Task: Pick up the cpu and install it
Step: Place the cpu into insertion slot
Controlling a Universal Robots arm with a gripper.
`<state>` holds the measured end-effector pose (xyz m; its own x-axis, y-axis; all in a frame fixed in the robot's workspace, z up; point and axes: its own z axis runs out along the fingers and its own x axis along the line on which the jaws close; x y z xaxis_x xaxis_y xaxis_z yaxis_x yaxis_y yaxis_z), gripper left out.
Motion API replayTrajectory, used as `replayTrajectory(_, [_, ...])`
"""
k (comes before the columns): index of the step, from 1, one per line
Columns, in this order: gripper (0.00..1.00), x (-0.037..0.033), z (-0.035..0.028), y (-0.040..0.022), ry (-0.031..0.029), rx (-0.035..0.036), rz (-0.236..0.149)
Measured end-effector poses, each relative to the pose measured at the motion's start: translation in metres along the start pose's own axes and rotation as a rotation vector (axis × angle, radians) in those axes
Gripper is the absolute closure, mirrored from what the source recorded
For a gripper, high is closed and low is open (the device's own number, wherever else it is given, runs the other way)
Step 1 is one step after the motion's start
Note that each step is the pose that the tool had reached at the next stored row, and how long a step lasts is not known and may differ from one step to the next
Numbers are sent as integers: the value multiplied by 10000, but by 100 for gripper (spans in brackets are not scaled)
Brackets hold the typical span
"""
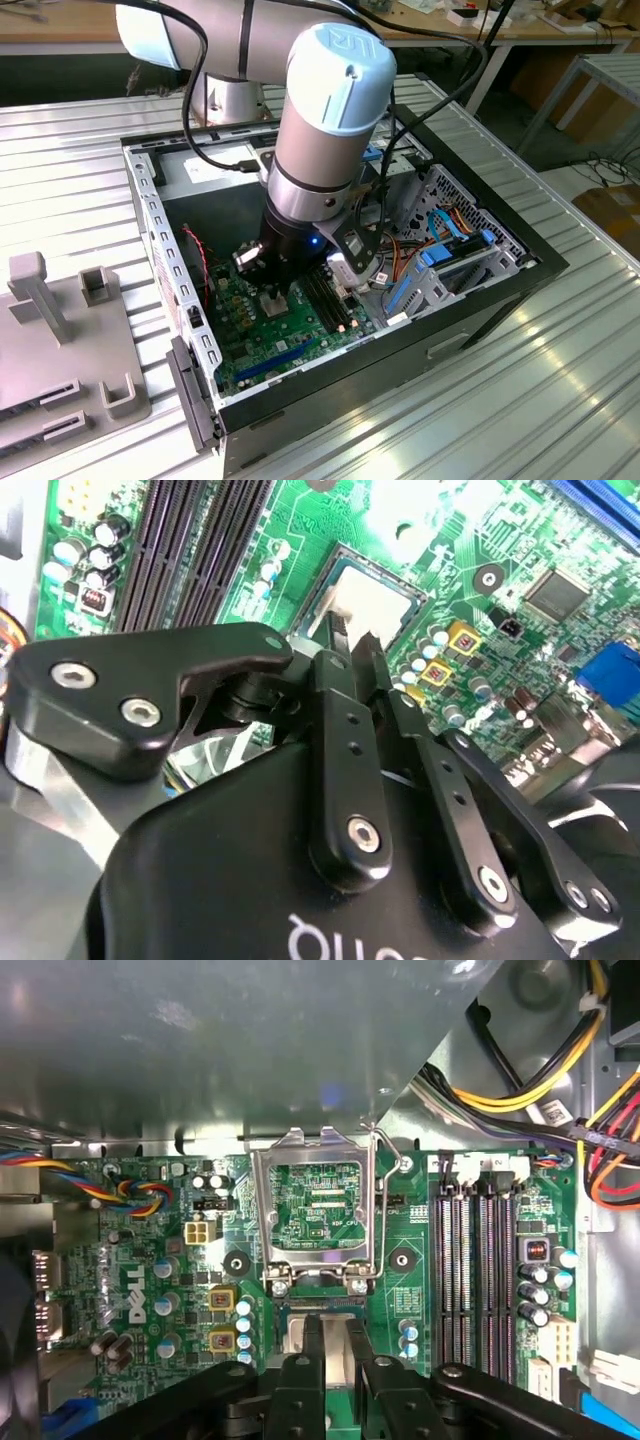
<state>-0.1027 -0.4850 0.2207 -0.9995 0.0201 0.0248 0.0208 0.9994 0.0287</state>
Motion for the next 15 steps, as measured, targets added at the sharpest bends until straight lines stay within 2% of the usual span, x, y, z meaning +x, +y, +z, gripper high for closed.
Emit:
replayTrajectory(5, [78, 14, -56, -1, -2, 61, 0])
replayTrajectory(7, [89, 19, -58, -8, -3, 85, -4])
replayTrajectory(15, [89, 20, -58, -9, -2, 89, -4])
